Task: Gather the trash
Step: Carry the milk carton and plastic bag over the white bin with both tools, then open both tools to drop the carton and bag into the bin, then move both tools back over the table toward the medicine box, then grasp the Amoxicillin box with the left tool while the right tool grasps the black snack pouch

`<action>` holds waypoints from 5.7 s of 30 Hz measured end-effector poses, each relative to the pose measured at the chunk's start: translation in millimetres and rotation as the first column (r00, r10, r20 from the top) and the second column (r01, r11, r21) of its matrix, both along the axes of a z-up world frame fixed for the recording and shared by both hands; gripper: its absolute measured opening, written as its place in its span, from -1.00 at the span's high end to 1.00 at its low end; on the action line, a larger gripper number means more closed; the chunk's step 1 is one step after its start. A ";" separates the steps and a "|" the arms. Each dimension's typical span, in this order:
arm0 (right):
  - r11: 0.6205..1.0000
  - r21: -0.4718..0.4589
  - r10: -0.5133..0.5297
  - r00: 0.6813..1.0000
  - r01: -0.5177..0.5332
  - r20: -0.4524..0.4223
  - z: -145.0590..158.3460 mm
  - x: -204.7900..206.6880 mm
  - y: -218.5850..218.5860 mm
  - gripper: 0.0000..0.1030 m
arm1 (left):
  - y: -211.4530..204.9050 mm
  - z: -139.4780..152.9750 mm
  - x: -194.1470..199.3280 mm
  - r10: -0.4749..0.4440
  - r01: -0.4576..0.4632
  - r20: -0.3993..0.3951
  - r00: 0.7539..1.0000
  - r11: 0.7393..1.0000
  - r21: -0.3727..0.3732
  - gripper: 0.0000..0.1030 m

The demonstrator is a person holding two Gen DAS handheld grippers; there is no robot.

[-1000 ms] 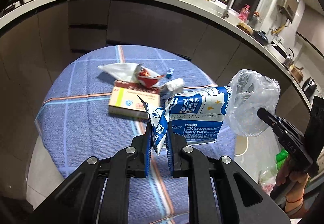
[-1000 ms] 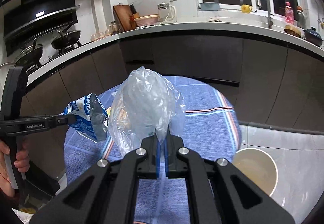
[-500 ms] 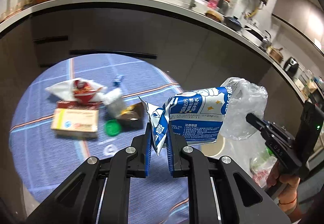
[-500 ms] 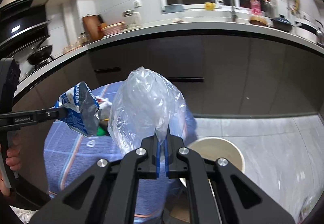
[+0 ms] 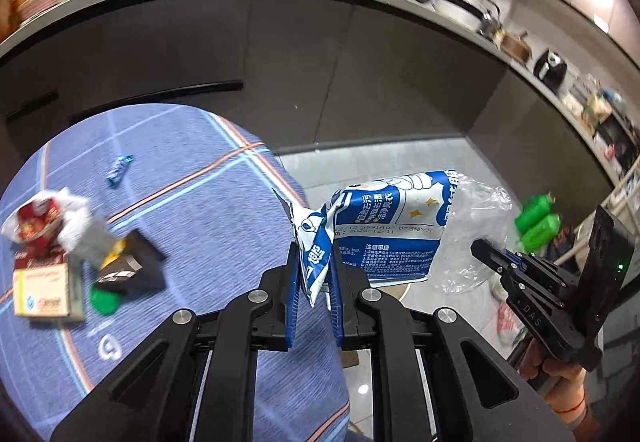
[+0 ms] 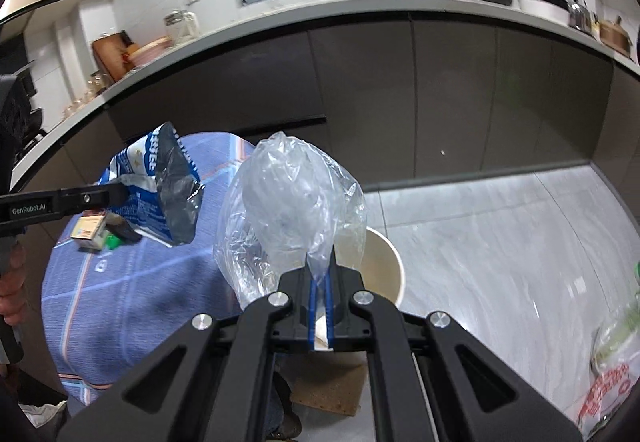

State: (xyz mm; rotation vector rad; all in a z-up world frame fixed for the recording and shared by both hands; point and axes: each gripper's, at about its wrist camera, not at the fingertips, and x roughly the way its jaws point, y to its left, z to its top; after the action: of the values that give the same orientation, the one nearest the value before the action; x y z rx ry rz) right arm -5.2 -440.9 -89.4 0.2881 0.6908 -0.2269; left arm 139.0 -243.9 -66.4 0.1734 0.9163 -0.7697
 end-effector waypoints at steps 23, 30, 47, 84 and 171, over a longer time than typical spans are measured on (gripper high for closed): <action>0.997 0.000 -0.078 0.983 0.079 -0.168 -83.7 29.1 -33.0 0.85 | -109.4 -84.3 34.5 -0.118 0.129 -0.095 0.988 0.984 0.121 0.74; 0.998 0.003 -0.062 0.981 0.063 -0.183 -92.9 40.3 -33.0 0.54 | -113.9 -87.5 39.1 -0.097 0.105 -0.064 0.993 0.987 0.124 0.52; 0.998 -0.021 -0.060 0.988 0.058 -0.146 -89.2 39.1 -31.5 -0.93 | -107.2 -66.1 32.8 -0.027 0.024 0.040 0.999 0.997 0.077 -0.75; 0.981 -0.085 0.168 0.984 -0.173 -0.055 -2.2 45.7 58.2 -0.93 | 79.9 2.8 -25.0 0.341 -0.343 0.145 0.929 0.939 -0.010 -0.84; 0.816 0.009 0.576 0.810 -0.579 -0.109 -34.1 225.8 222.0 -0.71 | 219.4 -67.4 181.1 -0.068 0.065 -0.201 0.977 0.998 -0.022 -0.83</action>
State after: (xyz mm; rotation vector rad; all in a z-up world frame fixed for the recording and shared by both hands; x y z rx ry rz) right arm 220.6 -218.9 -123.4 0.0295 0.8509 0.3391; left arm 320.1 -24.5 -133.7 0.1142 1.1013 -0.8669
